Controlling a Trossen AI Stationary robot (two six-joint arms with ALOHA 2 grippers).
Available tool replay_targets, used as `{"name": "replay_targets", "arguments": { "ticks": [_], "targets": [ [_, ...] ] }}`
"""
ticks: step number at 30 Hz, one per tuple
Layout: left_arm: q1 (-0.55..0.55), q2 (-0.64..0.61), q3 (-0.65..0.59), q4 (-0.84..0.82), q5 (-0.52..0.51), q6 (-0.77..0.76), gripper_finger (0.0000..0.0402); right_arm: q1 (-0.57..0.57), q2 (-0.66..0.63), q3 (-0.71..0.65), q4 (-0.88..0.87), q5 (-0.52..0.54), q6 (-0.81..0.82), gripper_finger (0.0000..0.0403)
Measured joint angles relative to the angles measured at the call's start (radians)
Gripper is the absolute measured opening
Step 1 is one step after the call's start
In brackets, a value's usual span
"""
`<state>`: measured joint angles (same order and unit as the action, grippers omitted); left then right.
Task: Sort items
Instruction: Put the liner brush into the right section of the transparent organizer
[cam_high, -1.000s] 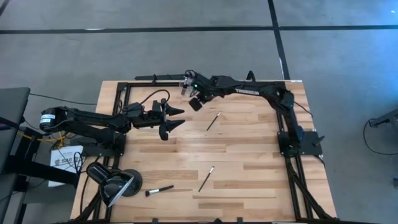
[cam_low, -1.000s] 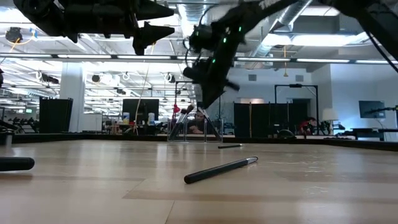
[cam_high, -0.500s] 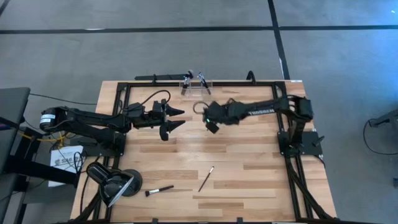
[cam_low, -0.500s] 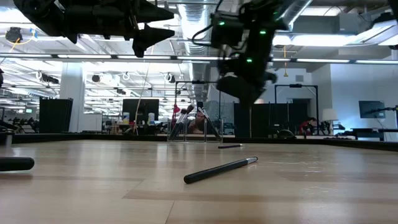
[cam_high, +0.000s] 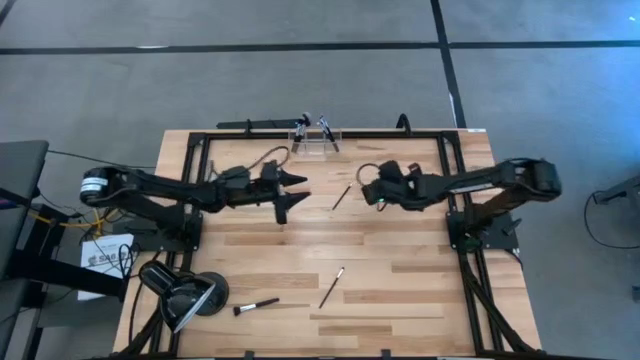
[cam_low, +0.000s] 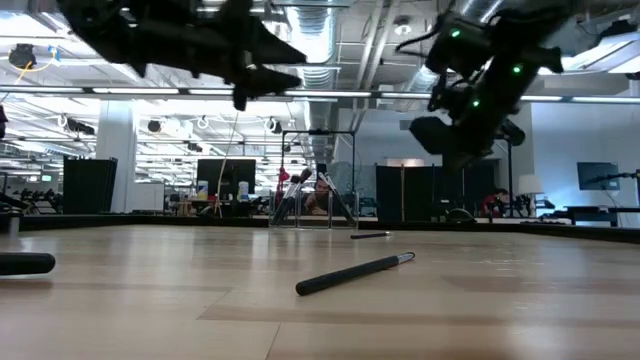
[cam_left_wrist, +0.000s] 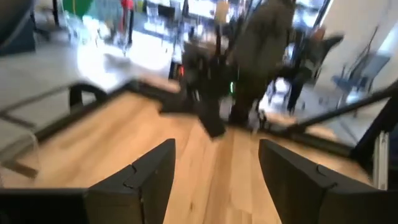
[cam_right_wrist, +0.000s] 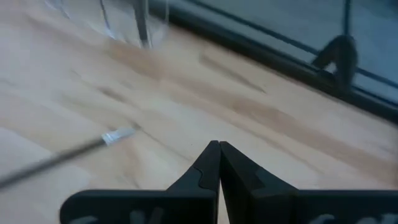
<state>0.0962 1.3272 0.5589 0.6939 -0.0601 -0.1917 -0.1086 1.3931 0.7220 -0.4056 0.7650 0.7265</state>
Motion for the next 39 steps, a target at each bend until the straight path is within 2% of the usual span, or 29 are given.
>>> {"name": "replay_targets", "arguments": {
  "ticks": [3, 5, 7, 11, 15, 18, 23, 28, 34, 39],
  "targets": [
    [-0.013, 0.101, 0.101, -0.125, -0.022, 0.0, 0.0214, -0.01, -0.079, -0.055, 0.166, -0.064, -0.13, 0.0],
    [-0.013, 0.163, 0.176, -0.199, -0.044, 0.0, 0.0205, -0.017, -0.128, -0.061, 0.177, -0.109, -0.153, 0.0],
    [-0.011, 0.213, 0.247, -0.255, -0.052, 0.0, 0.0199, -0.013, -0.171, -0.061, 0.175, -0.107, -0.163, 0.0],
    [-0.02, 0.291, 0.416, -0.429, -0.065, 0.028, 0.0193, 0.047, -0.281, -0.062, 0.174, -0.026, -0.231, 0.0],
    [-0.041, 0.369, 0.583, -0.687, -0.158, 0.069, 0.0194, 0.166, -0.401, -0.061, 0.173, 0.1, -0.288, 0.0],
    [-0.038, 0.431, 0.67, -0.799, -0.17, 0.068, 0.0203, 0.245, -0.472, -0.061, 0.156, 0.132, -0.292, 0.0],
    [-0.028, 0.55, 0.747, -0.815, -0.117, 0.05, 0.0223, 0.322, -0.539, -0.061, 0.137, 0.163, -0.293, 0.0],
    [0.006, 0.653, 0.823, -0.813, -0.132, 0.029, 0.0238, 0.366, -0.56, -0.061, 0.121, 0.249, -0.293, 0.0],
    [0.068, 0.736, 0.889, -0.808, -0.142, 0.026, 0.0236, 0.368, -0.56, -0.061, 0.121, 0.297, -0.346, 0.0],
    [0.103, 0.797, 0.888, -0.808, -0.097, 0.0, 0.0229, 0.341, -0.56, -0.061, 0.119, 0.314, -0.369, 0.0]
  ]
}}
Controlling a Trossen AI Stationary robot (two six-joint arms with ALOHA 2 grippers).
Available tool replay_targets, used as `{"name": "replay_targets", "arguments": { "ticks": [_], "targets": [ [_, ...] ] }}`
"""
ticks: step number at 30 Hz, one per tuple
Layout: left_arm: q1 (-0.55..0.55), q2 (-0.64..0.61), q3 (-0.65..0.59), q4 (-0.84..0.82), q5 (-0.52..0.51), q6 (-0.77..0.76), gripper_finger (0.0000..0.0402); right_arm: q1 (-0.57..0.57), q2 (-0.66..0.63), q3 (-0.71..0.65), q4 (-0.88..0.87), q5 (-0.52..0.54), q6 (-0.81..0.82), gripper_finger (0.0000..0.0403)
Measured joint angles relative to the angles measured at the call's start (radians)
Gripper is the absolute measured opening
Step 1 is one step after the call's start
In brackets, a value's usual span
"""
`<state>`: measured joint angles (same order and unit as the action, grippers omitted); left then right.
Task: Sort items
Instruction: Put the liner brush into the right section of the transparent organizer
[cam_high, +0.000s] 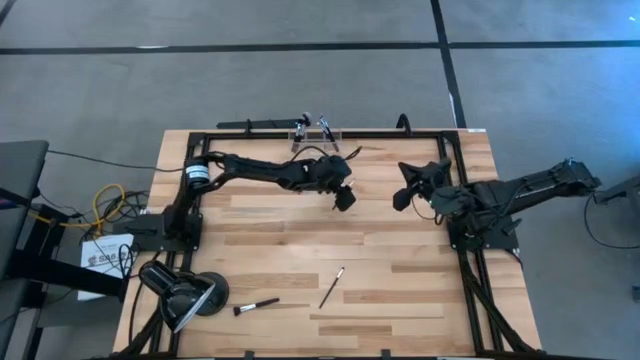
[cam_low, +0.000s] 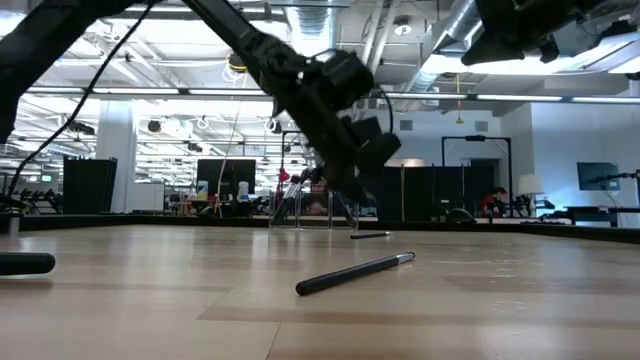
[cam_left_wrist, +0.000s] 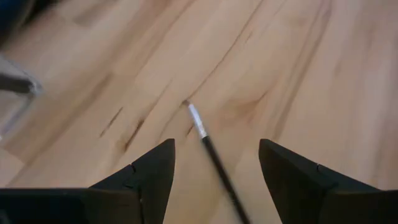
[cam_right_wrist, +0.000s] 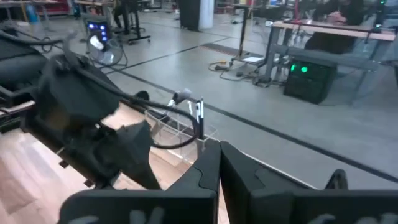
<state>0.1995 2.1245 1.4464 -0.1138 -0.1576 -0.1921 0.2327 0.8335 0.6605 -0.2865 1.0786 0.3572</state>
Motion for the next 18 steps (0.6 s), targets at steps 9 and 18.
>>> {"name": "replay_targets", "arguments": {
  "ticks": [9, 18],
  "targets": [
    [-0.017, 0.063, -0.001, -0.013, 0.0, -0.019, 0.0227, -0.079, -0.004, 0.0, 0.109, -0.002, -0.101, 0.0],
    [0.0, 0.066, 0.0, -0.087, -0.128, 0.028, 0.0201, -0.085, -0.004, 0.0, 0.205, -0.006, -0.184, 0.0]
  ]
}}
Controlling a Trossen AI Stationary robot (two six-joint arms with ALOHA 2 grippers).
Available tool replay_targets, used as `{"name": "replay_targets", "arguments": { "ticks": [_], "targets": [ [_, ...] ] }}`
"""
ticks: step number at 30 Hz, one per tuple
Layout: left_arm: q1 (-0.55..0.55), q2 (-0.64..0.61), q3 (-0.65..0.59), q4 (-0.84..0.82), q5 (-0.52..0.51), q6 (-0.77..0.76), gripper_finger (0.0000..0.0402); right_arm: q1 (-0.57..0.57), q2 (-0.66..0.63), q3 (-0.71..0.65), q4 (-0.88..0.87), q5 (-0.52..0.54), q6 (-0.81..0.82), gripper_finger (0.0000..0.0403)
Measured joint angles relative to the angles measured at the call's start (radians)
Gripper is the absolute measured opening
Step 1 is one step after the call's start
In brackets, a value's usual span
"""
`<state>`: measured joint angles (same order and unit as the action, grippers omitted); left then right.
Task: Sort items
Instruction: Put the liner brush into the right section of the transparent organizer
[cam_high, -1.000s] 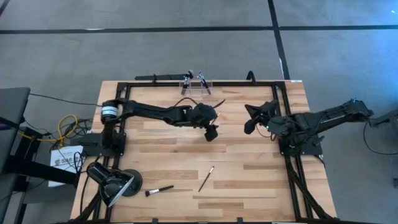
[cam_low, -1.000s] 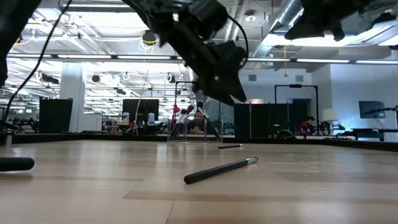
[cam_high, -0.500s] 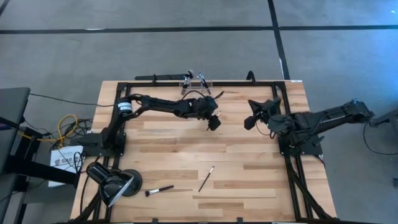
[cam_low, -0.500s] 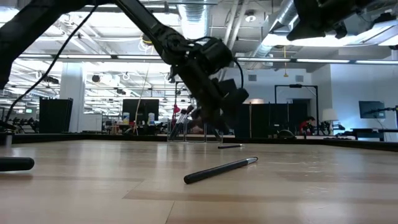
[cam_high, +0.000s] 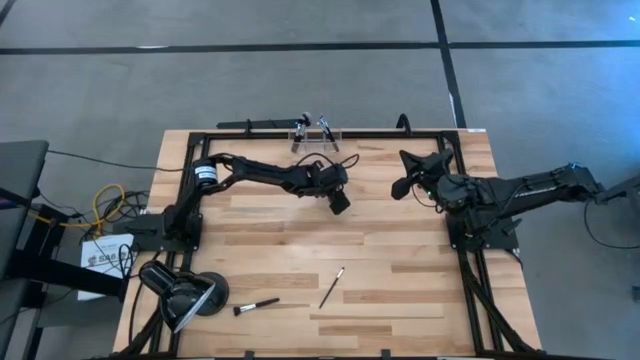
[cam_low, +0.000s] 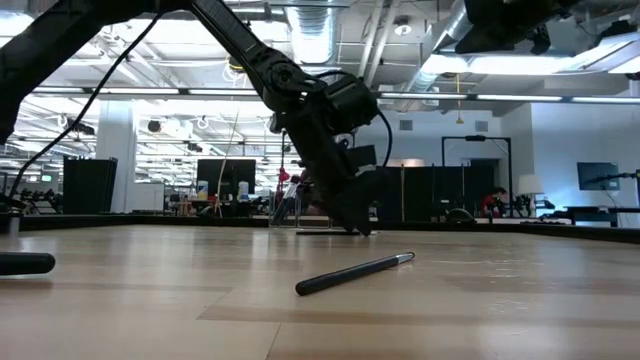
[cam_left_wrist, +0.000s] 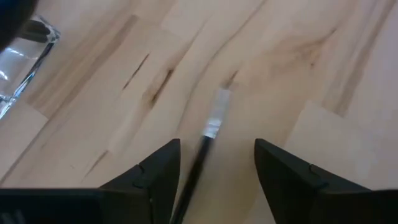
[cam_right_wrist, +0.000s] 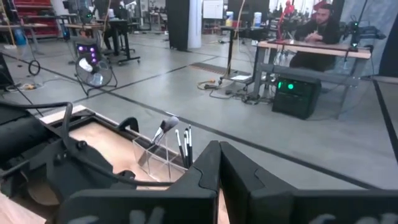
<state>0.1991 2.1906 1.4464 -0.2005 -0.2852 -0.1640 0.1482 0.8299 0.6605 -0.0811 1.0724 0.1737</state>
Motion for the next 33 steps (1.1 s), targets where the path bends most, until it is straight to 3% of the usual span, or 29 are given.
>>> {"name": "replay_targets", "arguments": {
  "ticks": [15, 25, 33],
  "targets": [
    [-0.04, -0.006, -0.009, -0.062, 0.023, 0.042, 0.0136, 0.0, 0.001, 0.0, -0.023, -0.002, -0.029, 0.0],
    [-0.055, -0.014, -0.037, -0.073, 0.071, 0.149, 0.0015, 0.0, 0.001, 0.0, -0.024, -0.002, -0.05, 0.0],
    [-0.058, -0.109, -0.051, -0.158, 0.189, 0.17, 0.0012, -0.001, 0.001, 0.0, -0.078, -0.032, -0.014, 0.0]
  ]
}}
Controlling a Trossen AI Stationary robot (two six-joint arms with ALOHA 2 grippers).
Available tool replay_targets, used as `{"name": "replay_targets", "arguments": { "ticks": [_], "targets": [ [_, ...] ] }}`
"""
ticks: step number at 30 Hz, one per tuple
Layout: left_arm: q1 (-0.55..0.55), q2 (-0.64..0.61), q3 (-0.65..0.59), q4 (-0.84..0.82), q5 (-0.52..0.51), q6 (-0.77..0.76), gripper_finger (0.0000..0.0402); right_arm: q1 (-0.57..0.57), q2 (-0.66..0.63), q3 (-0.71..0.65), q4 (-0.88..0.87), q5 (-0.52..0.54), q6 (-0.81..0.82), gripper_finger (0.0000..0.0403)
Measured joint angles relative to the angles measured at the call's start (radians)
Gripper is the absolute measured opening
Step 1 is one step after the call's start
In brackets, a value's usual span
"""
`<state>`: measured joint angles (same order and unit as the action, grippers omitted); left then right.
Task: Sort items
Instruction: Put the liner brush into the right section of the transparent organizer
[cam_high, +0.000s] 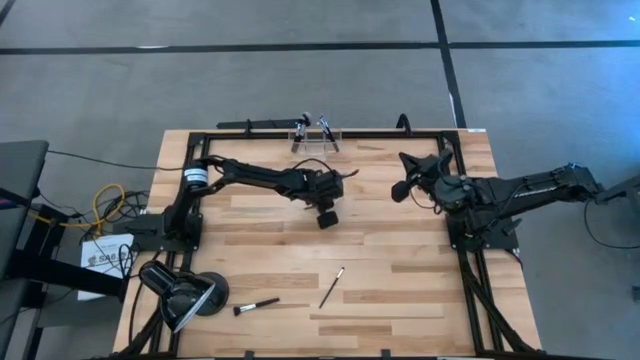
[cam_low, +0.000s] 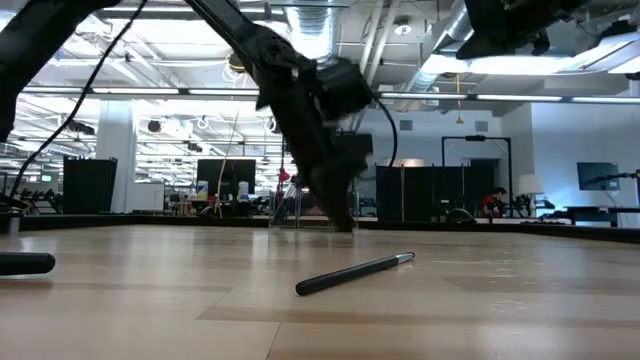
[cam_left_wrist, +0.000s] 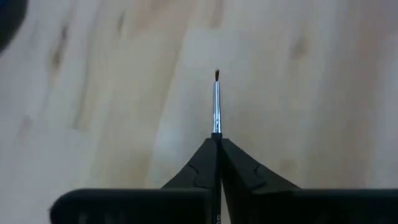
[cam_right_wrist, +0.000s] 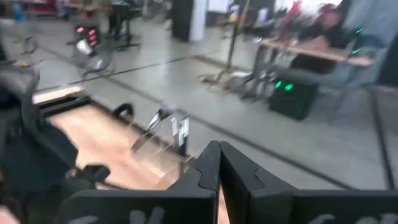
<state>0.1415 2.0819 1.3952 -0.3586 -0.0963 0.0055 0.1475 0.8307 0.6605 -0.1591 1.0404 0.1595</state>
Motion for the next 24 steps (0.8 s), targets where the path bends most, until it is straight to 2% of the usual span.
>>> {"name": "replay_targets", "arguments": {
  "ticks": [4, 7, 11, 14, 17, 21, 24],
  "targets": [
    [0.001, -0.135, -0.054, 0.061, 0.045, 0.0, 0.0006, -0.038, 0.013, -0.005, -0.067, -0.193, 0.05, 0.0],
    [0.002, -0.23, -0.175, 0.155, 0.074, -0.009, 0.0006, -0.085, 0.033, -0.046, -0.015, -0.327, 0.05, 0.0],
    [0.004, -0.38, -0.371, 0.416, 0.118, -0.025, 0.0006, -0.166, 0.066, -0.09, 0.088, -0.458, 0.049, 0.0],
    [0.017, -0.465, -0.521, 0.611, 0.158, -0.042, 0.0006, -0.23, 0.103, -0.137, 0.222, -0.622, 0.032, 0.0001],
    [0.03, -0.539, -0.641, 0.837, 0.209, -0.062, 0.0006, -0.28, 0.168, -0.183, 0.432, -0.772, -0.007, 0.0015],
    [0.043, -0.576, -0.756, 1.103, 0.268, -0.091, 0.0006, -0.321, 0.308, -0.198, 0.67, -0.915, -0.012, 0.0062],
    [0.044, -0.576, -0.798, 1.264, 0.307, -0.1, 0.0007, -0.331, 0.429, -0.189, 0.816, -0.994, -0.015, 0.0106]
  ]
}}
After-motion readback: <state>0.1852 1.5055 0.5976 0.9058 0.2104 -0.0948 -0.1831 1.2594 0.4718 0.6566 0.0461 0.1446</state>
